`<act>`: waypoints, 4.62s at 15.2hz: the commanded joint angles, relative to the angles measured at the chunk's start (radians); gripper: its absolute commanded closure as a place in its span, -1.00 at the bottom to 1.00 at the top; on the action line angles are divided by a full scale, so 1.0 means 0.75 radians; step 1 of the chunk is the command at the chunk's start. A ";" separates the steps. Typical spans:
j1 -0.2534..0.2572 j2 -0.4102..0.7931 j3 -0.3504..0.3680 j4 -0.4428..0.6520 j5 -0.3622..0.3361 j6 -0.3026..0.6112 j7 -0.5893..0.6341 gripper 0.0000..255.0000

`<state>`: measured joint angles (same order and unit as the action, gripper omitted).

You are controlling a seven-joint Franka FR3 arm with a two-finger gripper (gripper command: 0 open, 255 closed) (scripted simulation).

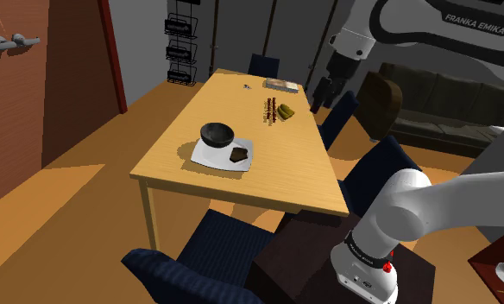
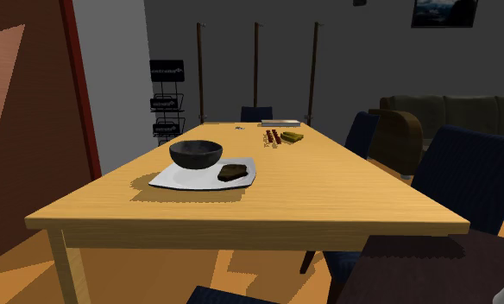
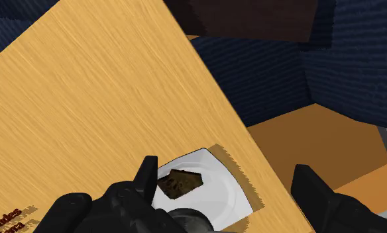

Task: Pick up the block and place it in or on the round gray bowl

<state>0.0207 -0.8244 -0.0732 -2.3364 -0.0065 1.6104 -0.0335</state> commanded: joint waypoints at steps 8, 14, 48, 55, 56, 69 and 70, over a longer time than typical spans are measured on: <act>-0.066 0.208 0.147 -0.099 0.074 0.301 0.366 -1.00; -0.127 0.465 0.256 -0.093 0.098 0.545 0.677 -1.00; -0.221 1.670 0.266 0.439 -0.156 1.140 1.794 -1.00; -0.221 1.670 0.266 0.439 -0.156 1.140 1.794 1.00; -0.221 1.669 0.266 0.439 -0.156 1.140 1.794 1.00; -0.201 1.581 0.290 0.230 -0.238 1.473 1.720 -1.00; -0.198 1.598 0.285 0.235 -0.244 1.485 1.725 -1.00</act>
<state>-0.1287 0.3631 0.1436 -2.1620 -0.1854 2.7126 1.2587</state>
